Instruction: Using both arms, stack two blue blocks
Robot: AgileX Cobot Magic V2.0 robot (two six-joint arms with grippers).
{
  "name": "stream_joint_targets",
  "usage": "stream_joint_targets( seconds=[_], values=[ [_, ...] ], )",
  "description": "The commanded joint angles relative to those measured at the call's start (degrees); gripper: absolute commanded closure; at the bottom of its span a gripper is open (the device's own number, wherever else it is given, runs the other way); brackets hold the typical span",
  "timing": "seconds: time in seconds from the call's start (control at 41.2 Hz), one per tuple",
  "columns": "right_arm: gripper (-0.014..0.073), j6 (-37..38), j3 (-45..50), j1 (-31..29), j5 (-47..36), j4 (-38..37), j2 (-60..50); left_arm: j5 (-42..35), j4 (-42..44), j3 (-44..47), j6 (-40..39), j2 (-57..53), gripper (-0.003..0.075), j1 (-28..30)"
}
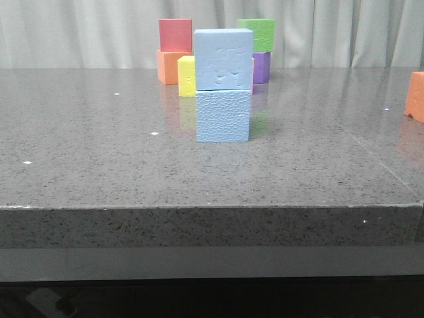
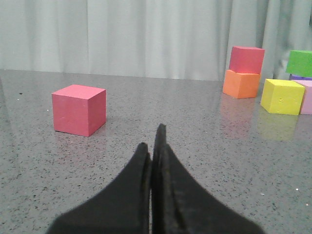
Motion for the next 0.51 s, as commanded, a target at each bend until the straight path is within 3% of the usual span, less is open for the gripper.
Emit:
stream_joint_targets(
  seconds=[0.0, 0.485],
  values=[
    [0.0713, -0.5, -1.5, -0.3, -4.1, -0.4, -0.3, -4.8, 0.1, 0.2, 0.0, -1.0, 0.0741, 0.1],
    [0.0713, -0.5, -1.5, -0.3, -4.1, -0.4, -0.3, -5.2, -0.4, 0.2, 3.1, -1.2, 0.0741, -1.3]
  ],
)
